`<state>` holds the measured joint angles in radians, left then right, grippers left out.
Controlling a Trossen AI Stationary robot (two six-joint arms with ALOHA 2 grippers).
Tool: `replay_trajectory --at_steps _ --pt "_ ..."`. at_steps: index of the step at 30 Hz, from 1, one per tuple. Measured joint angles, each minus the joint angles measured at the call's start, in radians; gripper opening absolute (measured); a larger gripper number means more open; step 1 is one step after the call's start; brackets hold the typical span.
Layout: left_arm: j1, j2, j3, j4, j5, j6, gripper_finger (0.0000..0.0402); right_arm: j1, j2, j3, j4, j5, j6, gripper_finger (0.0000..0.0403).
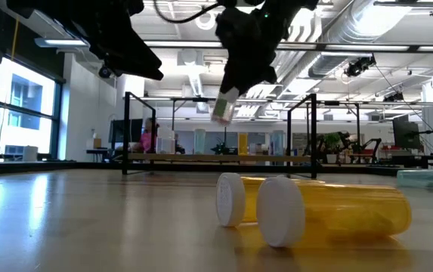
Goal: Pick and place medicine bottles onto shelf by color
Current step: Put the white pill bottle on the shelf aligned with the other white pill bottles
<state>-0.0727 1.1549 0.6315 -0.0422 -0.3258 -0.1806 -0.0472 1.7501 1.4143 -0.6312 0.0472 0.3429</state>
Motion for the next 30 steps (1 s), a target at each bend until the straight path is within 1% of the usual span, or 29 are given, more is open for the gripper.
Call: replay_trajectory --at_steps 6,17,25,30 --pt "0.0 0.0 0.0 -0.02 0.009 -0.002 0.0241 0.03 0.088 0.008 -0.003 -0.004 -0.034 0.0118" --pt "0.0 0.0 0.0 -0.019 0.009 -0.026 0.0241 0.071 0.141 0.008 -0.038 0.002 -0.057 0.0118" --pt "0.0 0.0 0.0 -0.036 0.1 -0.047 0.0241 0.076 0.182 0.008 -0.039 0.032 -0.067 0.0118" --pt "0.0 0.0 0.0 -0.051 0.114 -0.057 0.0241 0.076 0.189 0.008 -0.04 0.051 -0.064 0.0118"
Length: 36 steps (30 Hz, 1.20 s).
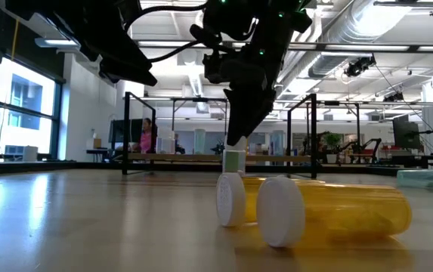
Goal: Pick and place medicine bottles onto shelf by color
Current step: Put the white pill bottle on the shelf aligned with the other white pill bottles
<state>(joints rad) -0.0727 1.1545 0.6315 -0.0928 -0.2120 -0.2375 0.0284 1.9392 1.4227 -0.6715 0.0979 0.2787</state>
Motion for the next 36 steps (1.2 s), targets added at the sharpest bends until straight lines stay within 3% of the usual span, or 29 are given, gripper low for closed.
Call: replay_trajectory --at_steps 6,11,15,19,26,36 --pt "0.0 0.0 0.0 -0.001 0.012 -0.067 0.0241 -0.001 0.0 0.0 -0.031 0.004 0.001 0.0121" --pt "0.0 0.0 0.0 -0.035 0.074 -0.21 0.0241 -0.001 0.0 0.0 -0.028 0.004 0.012 0.0125" --pt "0.0 0.0 0.0 -0.089 0.001 -0.308 0.0241 0.011 0.0 0.0 -0.022 0.004 0.028 0.0125" --pt "0.011 0.0 0.0 -0.107 -0.075 -0.311 0.0241 0.033 0.0 0.0 -0.02 0.002 0.03 0.0126" --pt "0.027 0.0 0.0 -0.138 0.004 -0.354 0.0241 0.028 0.0 0.0 -0.032 0.003 0.03 0.0126" --pt "0.024 0.0 0.0 -0.151 0.011 -0.354 0.0241 0.029 0.013 -0.001 -0.043 0.002 0.034 0.0126"
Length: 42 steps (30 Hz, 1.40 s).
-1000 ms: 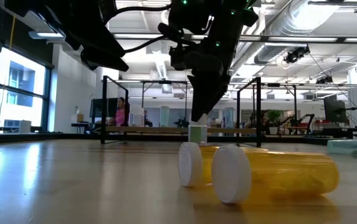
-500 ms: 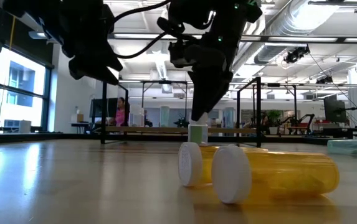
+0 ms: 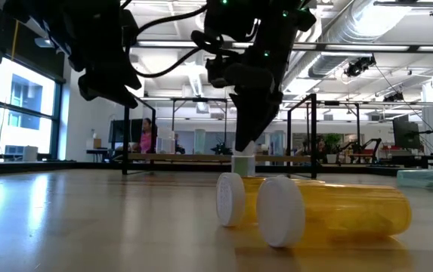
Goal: Pick and place medicine bottles onto shelf by color
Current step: Put the white pill bottle on the shelf aligned with the other white pill bottles
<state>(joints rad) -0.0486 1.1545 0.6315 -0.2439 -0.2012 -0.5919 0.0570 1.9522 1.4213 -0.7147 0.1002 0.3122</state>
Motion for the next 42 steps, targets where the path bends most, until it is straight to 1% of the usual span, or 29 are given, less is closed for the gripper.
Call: replay_trajectory --at_steps 4,7,15,19,23,26,31,33,37,42 --pt "0.0 0.0 0.0 0.0 0.0 0.0 0.0241 0.0 0.004 0.001 0.003 0.003 -0.011 0.0127" --pt "0.0 0.0 0.0 -0.002 0.0 0.0 0.0241 0.003 0.004 0.001 0.004 0.008 -0.025 0.0136" --pt "0.0 0.0 0.0 0.0 0.0 0.001 0.0241 0.002 0.006 0.008 -0.014 0.001 -0.025 0.02" --pt "0.0 0.0 0.0 0.0 -0.01 0.006 0.0241 0.003 0.006 0.053 -0.029 -0.001 -0.048 0.0216" --pt "0.0 0.0 0.0 0.005 -0.015 0.04 0.0241 0.012 0.005 0.128 -0.094 0.001 -0.086 0.0215" --pt "0.001 0.0 0.0 0.023 -0.021 0.08 0.0241 0.026 0.004 0.196 -0.164 0.004 -0.117 0.0209" --pt "0.0 0.0 0.0 0.077 -0.023 0.157 0.0241 0.065 0.004 0.281 -0.22 0.009 -0.185 0.0197" --pt "0.0 0.0 0.0 0.106 -0.023 0.177 0.0241 0.08 0.003 0.309 -0.243 0.038 -0.206 0.0193" --pt "0.0 0.0 0.0 0.164 -0.023 0.225 0.0241 0.111 0.003 0.351 -0.324 0.129 -0.232 0.0188" --pt "0.0 0.003 0.0 0.252 -0.038 0.302 0.0241 0.141 -0.038 0.327 -0.391 0.189 -0.241 0.0188"
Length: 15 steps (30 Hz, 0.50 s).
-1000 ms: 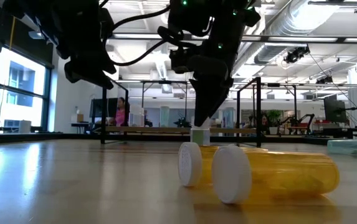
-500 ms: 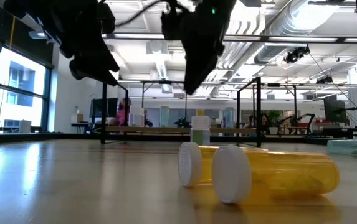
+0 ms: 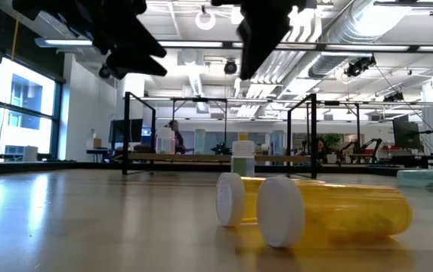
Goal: Pick and place medicine bottles onto shelf by color
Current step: Put the white pill bottle on the shelf aligned with the other white pill bottles
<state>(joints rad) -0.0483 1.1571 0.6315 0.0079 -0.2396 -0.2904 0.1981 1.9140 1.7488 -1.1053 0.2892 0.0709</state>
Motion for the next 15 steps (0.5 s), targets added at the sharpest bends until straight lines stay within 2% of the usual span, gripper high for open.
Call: replay_trajectory --at_steps 6,15 --pt "0.0 0.043 0.0 0.084 -0.02 0.066 0.0241 0.007 -0.141 -0.133 0.027 0.016 0.065 0.0188" --pt "0.0 0.167 0.0 0.293 -0.033 0.196 0.0241 0.049 -0.398 -0.414 0.238 0.048 0.16 0.0188"
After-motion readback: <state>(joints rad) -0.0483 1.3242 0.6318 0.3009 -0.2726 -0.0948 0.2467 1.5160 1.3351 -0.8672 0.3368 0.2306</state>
